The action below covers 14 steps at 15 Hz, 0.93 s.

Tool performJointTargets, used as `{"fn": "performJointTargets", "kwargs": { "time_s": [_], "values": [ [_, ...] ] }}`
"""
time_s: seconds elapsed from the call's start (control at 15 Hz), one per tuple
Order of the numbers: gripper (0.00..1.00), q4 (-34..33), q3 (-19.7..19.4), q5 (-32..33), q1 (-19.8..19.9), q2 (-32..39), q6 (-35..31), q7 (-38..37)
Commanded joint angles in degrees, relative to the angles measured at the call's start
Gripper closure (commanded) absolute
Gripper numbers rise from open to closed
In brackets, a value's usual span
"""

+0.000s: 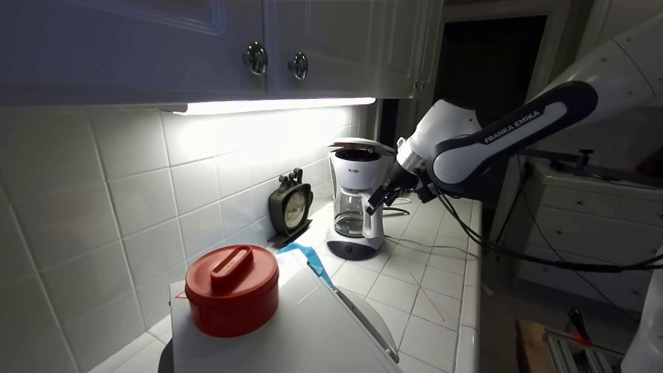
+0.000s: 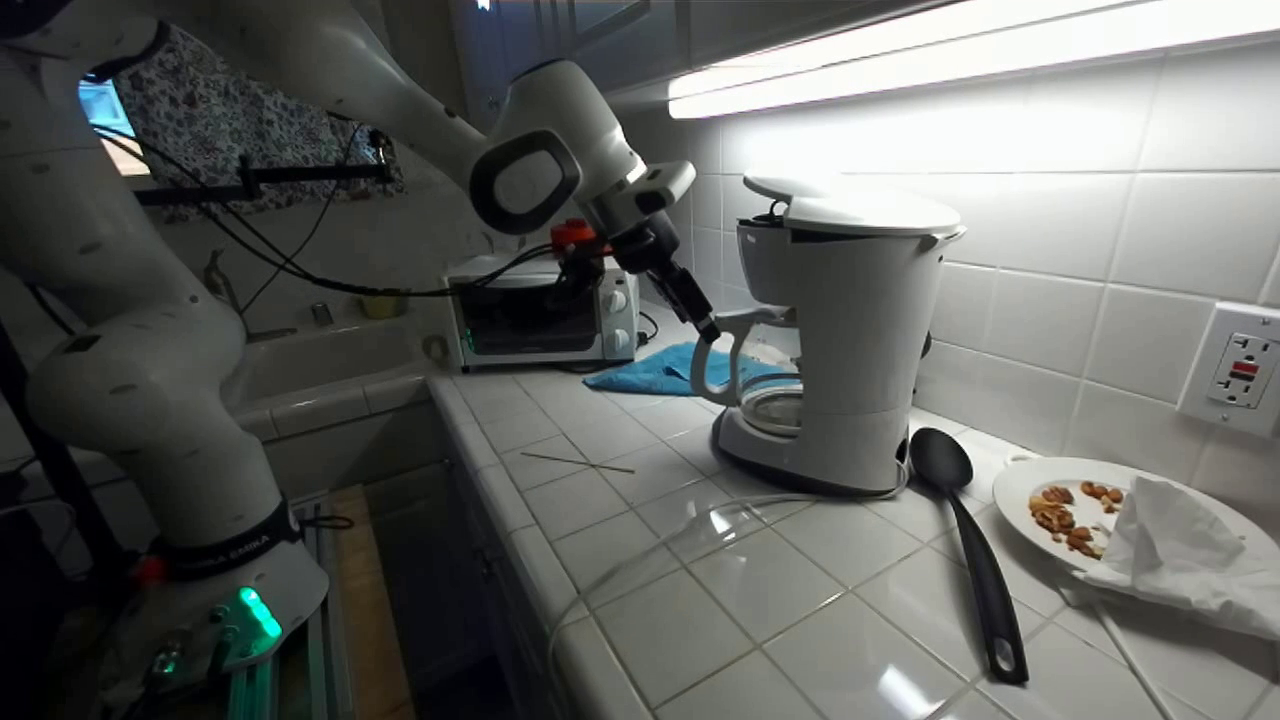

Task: Remove the coffee pot from the coffee maker

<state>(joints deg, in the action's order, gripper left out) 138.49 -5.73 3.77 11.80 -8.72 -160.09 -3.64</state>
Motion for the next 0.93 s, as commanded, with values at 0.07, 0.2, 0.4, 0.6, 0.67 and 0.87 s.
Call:
{"fn": "performJointTargets", "kwargs": {
  "time_s": [0.07, 0.2, 0.4, 0.6, 0.67, 0.87],
  "values": [
    [0.0, -6.69, -0.59, -1.08, -1.7, 4.28, 5.13, -0.26],
    [0.26, -8.28, -0.53, 0.37, -1.6, 5.32, 6.21, -1.37],
    [0.39, -9.74, -0.55, 2.22, -1.49, 6.38, 6.65, -2.88],
    [0.61, -10.43, -0.61, 2.92, -1.69, 6.87, 7.15, -3.69],
    [0.67, -10.44, -0.62, 2.92, -1.75, 6.88, 7.3, -3.62],
    [0.81, -10.5, -0.6, 1.75, -2.09, 6.45, 8.68, -2.53]
  ]
}}
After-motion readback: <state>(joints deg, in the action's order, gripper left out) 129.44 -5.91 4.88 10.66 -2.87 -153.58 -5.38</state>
